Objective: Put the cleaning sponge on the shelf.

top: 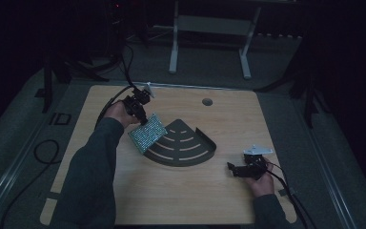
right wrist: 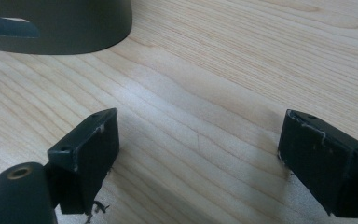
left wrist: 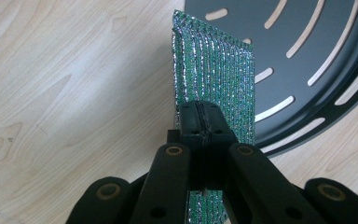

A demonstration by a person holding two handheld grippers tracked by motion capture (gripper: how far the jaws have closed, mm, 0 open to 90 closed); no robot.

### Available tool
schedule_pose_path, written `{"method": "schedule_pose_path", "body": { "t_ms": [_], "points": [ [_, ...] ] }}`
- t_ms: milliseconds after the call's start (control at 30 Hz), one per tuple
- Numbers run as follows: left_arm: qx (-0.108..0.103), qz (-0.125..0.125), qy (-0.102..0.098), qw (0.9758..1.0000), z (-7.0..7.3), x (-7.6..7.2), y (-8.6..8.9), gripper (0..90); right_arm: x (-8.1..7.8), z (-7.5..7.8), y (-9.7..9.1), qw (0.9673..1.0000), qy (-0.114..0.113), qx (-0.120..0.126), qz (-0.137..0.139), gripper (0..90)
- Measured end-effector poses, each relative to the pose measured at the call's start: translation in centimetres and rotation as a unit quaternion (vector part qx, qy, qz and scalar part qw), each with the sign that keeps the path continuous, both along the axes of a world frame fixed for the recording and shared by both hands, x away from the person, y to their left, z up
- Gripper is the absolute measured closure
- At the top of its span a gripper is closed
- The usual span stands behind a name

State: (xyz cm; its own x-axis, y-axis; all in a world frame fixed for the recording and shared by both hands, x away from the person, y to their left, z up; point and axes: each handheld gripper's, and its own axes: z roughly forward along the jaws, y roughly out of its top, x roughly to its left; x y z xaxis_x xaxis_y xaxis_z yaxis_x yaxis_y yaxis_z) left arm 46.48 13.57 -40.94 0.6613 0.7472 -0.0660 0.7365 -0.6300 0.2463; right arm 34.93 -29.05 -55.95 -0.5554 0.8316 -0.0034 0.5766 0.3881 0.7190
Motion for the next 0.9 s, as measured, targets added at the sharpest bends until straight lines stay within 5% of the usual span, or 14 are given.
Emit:
{"method": "schedule_pose_path", "body": {
  "t_ms": [567,900],
  "points": [
    [-0.013,0.009,-0.013,0.9998,-0.2,1.1,-0.8,89.7,0.0,0.0,0.0,1.0000,0.000,0.000,0.000,12.0],
    [-0.003,0.006,-0.018,0.9998,-1.1,1.6,-2.2,89.8,0.0,0.0,0.0,1.0000,0.000,0.000,0.000,12.0]
  ]
}}
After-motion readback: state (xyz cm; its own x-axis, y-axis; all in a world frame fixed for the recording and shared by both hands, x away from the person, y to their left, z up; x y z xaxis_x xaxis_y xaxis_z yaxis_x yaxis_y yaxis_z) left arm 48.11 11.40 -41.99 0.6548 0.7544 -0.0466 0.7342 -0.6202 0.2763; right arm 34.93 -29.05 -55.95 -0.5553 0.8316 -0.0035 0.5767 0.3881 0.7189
